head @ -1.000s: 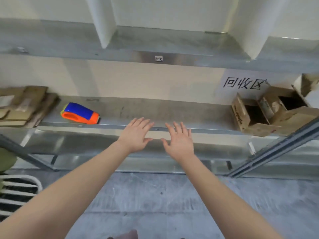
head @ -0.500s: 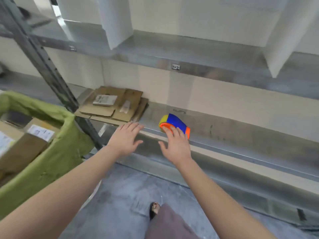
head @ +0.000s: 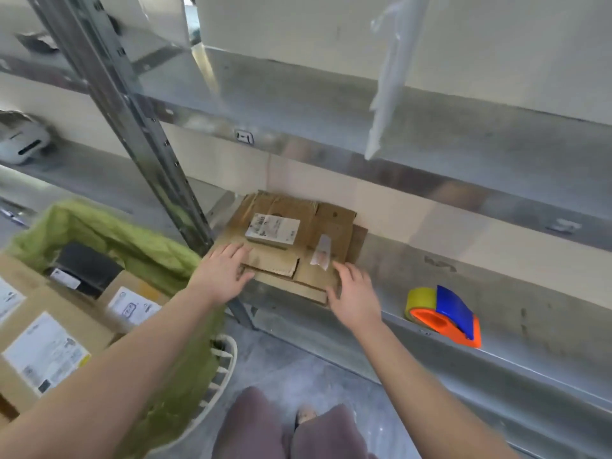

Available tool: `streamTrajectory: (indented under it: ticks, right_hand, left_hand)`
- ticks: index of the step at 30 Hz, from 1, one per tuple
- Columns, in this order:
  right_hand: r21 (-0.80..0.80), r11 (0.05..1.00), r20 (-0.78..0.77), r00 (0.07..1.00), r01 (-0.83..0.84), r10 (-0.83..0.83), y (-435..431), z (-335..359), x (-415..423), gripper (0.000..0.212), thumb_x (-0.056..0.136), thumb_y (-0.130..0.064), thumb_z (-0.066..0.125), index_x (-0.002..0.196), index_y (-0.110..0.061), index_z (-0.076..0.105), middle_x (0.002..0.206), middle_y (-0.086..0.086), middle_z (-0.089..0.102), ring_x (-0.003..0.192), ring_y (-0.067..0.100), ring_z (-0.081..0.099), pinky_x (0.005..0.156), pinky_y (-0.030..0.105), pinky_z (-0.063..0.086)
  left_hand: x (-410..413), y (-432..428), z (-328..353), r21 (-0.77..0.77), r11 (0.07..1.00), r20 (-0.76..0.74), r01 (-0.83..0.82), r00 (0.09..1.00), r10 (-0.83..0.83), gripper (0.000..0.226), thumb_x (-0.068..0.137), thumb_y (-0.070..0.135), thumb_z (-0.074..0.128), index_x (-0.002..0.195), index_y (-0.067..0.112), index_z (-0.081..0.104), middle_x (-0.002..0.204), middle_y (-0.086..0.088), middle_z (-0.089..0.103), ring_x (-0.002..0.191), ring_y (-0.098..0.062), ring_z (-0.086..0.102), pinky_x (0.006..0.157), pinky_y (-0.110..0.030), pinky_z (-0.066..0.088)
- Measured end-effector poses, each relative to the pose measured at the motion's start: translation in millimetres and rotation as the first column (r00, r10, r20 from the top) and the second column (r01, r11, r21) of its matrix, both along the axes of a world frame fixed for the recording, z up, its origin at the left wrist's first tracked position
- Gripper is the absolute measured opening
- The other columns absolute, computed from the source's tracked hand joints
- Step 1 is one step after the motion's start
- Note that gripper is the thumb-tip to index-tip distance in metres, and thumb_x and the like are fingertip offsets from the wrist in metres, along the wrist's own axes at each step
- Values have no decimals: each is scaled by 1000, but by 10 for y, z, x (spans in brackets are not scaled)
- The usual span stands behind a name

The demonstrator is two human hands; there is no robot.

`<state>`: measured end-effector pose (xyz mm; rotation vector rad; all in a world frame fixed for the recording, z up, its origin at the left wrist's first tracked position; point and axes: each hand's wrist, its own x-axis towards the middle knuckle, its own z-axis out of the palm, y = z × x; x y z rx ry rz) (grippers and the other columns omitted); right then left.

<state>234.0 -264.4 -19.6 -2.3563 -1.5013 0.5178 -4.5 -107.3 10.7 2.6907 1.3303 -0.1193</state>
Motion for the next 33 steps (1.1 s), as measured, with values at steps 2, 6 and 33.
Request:
streamTrajectory:
  ticks: [2, 6, 33]
  right_hand:
    - [-12, 999, -15, 999, 34, -34, 193, -14, -33, 56, 96, -35, 50, 148, -21, 34, 153, 8, 35, 140, 30, 30, 115, 39, 29]
    - [-33, 983, -71, 980, 183, -185, 494, -55, -82, 53, 96, -37, 52, 144, -20, 40, 152, 11, 34, 137, 35, 32, 112, 40, 29]
    - [236, 763, -409, 774, 601, -483, -364, 568, 370, 67, 81, -34, 76, 142, -29, 47, 135, 8, 43, 127, 20, 44, 99, 16, 26]
  left_hand:
    - [-36, 246, -50, -30, 999, 5, -14, 1000, 14, 64, 95, 52, 42, 150, 23, 25, 155, -1, 29, 142, -23, 26, 116, -40, 24]
    - [7, 647, -190, -149, 987, 66, -57, 996, 67, 68, 94, 49, 49, 150, 18, 26, 154, -6, 28, 142, -26, 25, 116, -39, 25]
    - [649, 209, 225, -613, 788, 471, 56, 826, 308, 88, 70, 19, 84, 142, 37, 37, 140, -5, 37, 131, -21, 36, 115, -42, 25]
